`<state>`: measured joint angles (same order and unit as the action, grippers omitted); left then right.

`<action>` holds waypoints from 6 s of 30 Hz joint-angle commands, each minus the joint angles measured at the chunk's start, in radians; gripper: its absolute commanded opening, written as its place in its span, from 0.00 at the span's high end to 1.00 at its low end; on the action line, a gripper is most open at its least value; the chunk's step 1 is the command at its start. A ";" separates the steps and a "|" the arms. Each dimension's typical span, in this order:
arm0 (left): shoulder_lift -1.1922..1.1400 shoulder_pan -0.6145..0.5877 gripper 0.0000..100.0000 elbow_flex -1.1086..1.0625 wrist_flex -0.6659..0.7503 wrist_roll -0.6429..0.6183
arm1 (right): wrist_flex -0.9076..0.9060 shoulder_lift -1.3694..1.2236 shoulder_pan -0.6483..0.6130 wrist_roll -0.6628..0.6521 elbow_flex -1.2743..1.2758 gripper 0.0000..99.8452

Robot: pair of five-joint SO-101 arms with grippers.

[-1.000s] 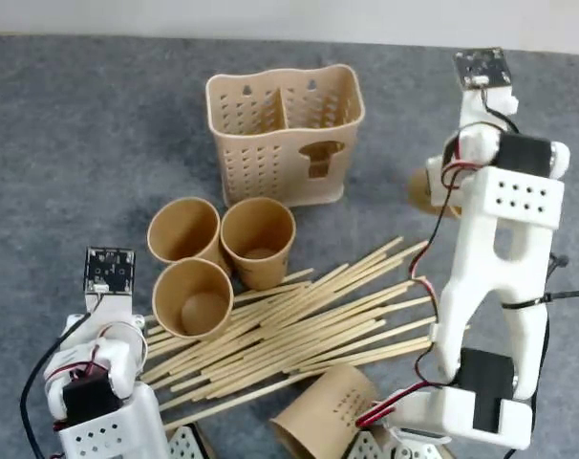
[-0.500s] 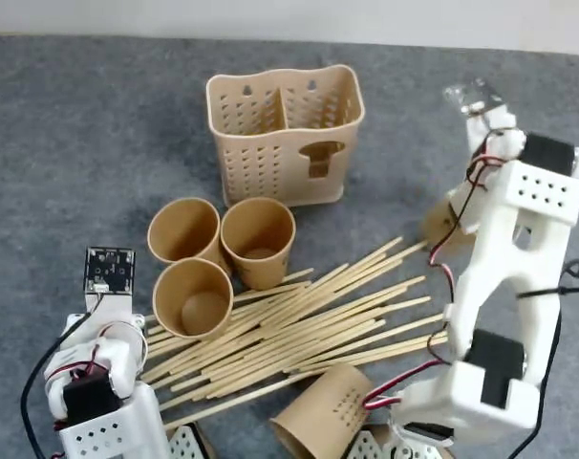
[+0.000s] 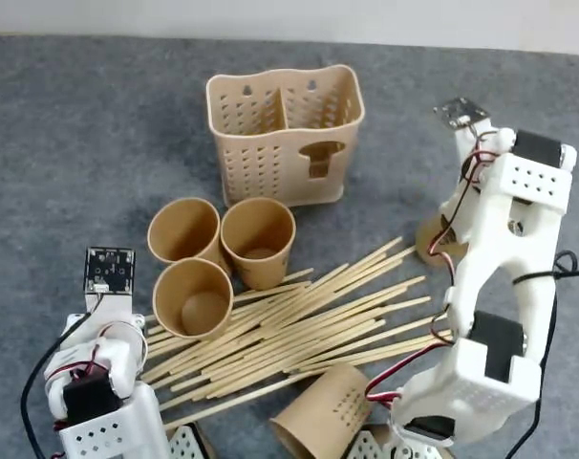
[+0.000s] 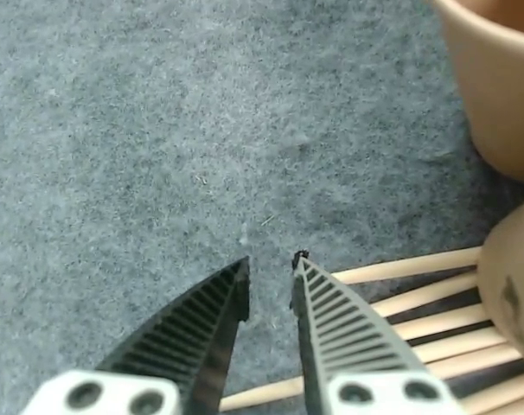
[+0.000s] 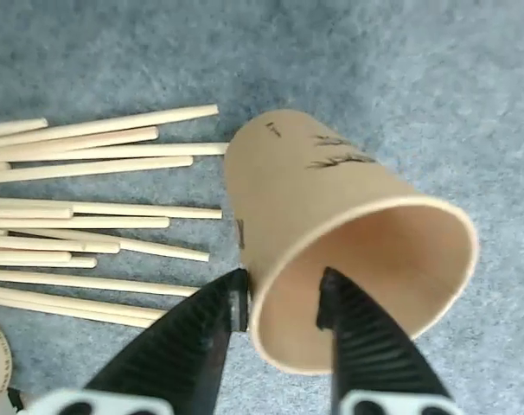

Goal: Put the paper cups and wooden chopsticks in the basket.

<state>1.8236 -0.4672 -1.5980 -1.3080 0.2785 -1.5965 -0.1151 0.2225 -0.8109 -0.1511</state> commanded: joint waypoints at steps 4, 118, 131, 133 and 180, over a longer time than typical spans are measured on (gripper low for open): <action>0.015 -0.010 0.90 0.010 0.015 0.003 | -0.031 0.045 -0.008 -0.014 -0.022 0.87; 0.015 -0.013 0.90 0.008 0.011 0.005 | 0.542 0.282 -0.657 0.374 -0.294 0.81; 0.015 -0.013 0.90 0.008 0.011 0.005 | 0.503 0.282 -0.587 0.589 -0.348 0.74; 0.015 -0.013 0.90 0.008 0.011 0.005 | 0.509 0.282 -0.572 0.612 -0.323 0.74; 0.015 -0.013 0.90 0.008 0.011 0.005 | 0.575 0.283 -0.674 0.163 -0.104 0.79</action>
<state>1.8236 -0.4672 -1.5980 -1.3080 0.2785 -1.0518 0.1059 -0.4342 -0.6375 -0.2371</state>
